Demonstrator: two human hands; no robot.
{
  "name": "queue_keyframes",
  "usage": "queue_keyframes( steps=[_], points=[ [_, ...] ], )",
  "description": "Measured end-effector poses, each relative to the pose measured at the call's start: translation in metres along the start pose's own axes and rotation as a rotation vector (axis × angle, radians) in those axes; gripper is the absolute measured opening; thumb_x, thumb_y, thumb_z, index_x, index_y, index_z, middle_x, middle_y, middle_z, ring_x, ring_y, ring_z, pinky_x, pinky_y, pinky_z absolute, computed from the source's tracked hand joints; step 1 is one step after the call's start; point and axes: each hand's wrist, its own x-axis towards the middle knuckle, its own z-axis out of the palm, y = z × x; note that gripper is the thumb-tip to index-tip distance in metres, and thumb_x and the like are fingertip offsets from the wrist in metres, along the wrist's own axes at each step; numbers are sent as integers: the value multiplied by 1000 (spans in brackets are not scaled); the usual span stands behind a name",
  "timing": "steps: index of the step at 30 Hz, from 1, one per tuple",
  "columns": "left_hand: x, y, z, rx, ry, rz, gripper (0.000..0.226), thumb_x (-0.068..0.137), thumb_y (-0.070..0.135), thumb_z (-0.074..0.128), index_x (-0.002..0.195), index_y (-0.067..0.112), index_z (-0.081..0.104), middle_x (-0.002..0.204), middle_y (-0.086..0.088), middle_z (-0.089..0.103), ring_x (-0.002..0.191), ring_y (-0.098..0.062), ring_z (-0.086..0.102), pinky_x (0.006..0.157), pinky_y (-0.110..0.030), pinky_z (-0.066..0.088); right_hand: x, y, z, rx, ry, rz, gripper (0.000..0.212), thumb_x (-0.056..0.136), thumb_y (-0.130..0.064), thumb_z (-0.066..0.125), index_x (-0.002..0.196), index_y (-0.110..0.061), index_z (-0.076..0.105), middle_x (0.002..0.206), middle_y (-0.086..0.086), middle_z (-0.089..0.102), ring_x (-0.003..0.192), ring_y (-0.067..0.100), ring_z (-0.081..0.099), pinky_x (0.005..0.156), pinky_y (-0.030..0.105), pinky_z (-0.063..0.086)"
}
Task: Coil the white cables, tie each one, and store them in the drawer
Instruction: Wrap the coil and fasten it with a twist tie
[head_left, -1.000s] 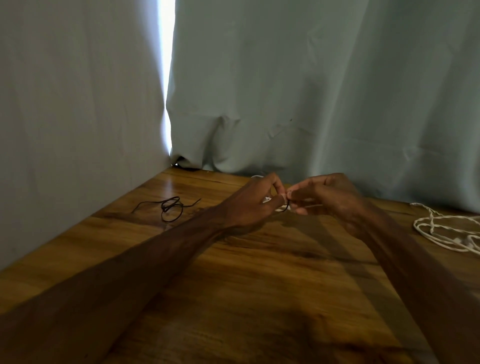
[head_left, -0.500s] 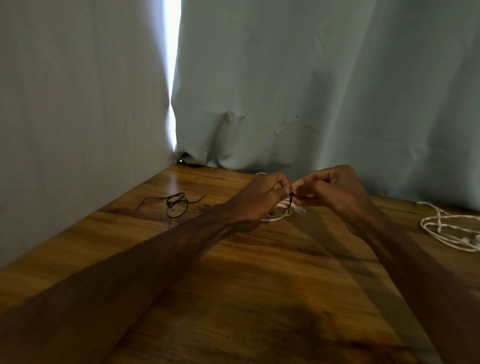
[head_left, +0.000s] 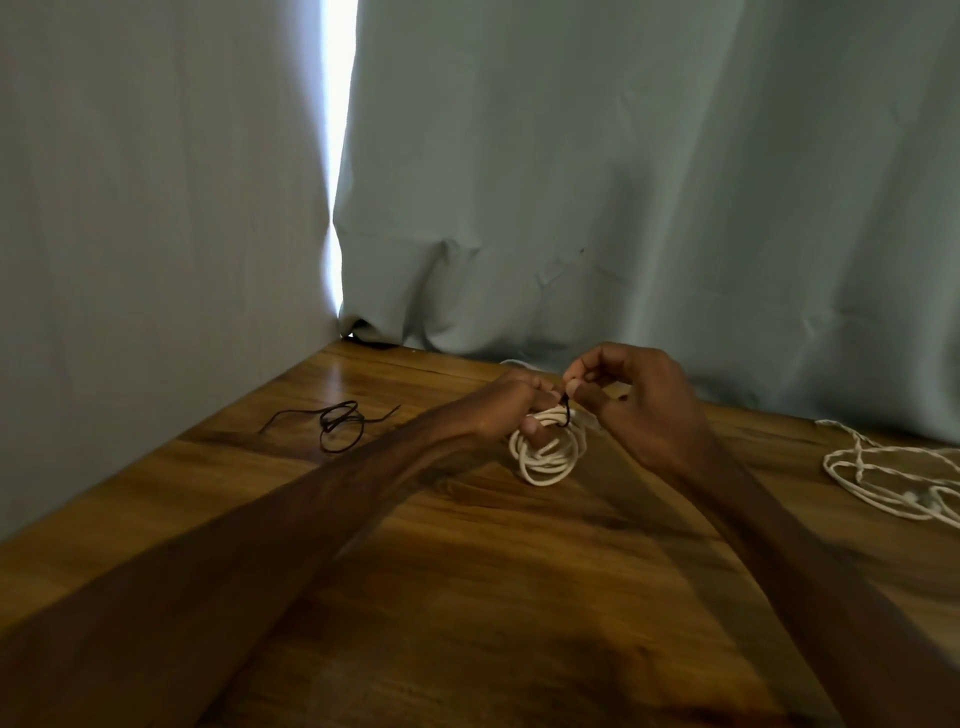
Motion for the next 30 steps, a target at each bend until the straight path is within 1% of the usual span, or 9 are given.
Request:
queue_keyframes(
  steps=[3, 10, 13, 16, 19, 21, 24, 28, 30],
  points=[
    [2, -1, -5, 48, 13, -31, 31, 103, 3, 43, 80, 9, 63, 66, -2, 54, 38, 0, 38, 40, -13, 31, 0, 2, 2, -31, -32, -36, 13, 89, -8, 73, 88, -21, 73, 80, -10, 72, 80, 2, 67, 61, 5, 41],
    [3, -2, -7, 12, 12, -93, 34, 103, 9, 47, 75, 14, 67, 62, 2, 53, 40, -2, 39, 45, -19, 30, 0, 2, 2, -51, -16, -95, 10, 93, -12, 70, 91, -22, 70, 78, -9, 71, 75, 5, 67, 58, 8, 40],
    [-2, 1, -8, -133, -115, -102, 23, 100, 14, 47, 100, 1, 66, 72, -4, 56, 42, -1, 42, 47, -16, 35, 0, 1, 1, -47, -6, -96, 9, 93, -12, 70, 90, -21, 70, 75, -9, 71, 74, 4, 68, 59, 7, 41],
    [-6, 2, -11, -209, -239, -89, 30, 96, 17, 53, 118, -1, 62, 79, -6, 56, 47, -1, 44, 56, -15, 37, 1, -1, -1, -30, 4, -66, 9, 94, -12, 69, 90, -20, 70, 72, -9, 72, 71, 0, 68, 58, 8, 43],
    [-2, 0, -14, 19, -146, -73, 30, 98, 13, 62, 121, -5, 66, 60, 1, 58, 53, -8, 51, 62, -25, 39, 1, 2, -3, -12, 1, -11, 10, 94, -11, 69, 91, -20, 70, 73, -8, 73, 69, 1, 69, 59, 14, 50],
    [-3, 0, -17, 194, -140, -24, 32, 99, 21, 66, 119, -4, 68, 64, 2, 65, 62, -13, 57, 64, -27, 43, 0, 4, -3, -18, 4, 16, 10, 94, -10, 68, 91, -19, 70, 73, -8, 73, 67, 2, 69, 58, 13, 49],
    [-11, -1, -19, 358, -152, 101, 41, 100, 33, 65, 95, -7, 73, 74, 1, 71, 70, -6, 65, 69, -20, 46, 0, 7, -4, -39, 20, 21, 10, 94, -8, 67, 90, -18, 70, 72, -10, 72, 66, 1, 68, 59, 12, 48],
    [-12, -1, -18, 495, -152, 249, 37, 102, 32, 62, 87, 0, 73, 76, 3, 70, 74, -6, 66, 72, -27, 50, -1, 8, -2, -101, 42, -15, 10, 93, -11, 67, 90, -20, 69, 70, -12, 71, 63, 2, 68, 63, 25, 55],
    [-10, -1, -18, 586, -146, 292, 28, 102, 32, 61, 86, 13, 74, 77, 8, 69, 74, -7, 66, 71, -30, 51, 0, 10, 0, -115, 52, 0, 11, 91, -12, 68, 88, -22, 69, 70, -12, 71, 63, 4, 69, 65, 31, 58]
  ],
)
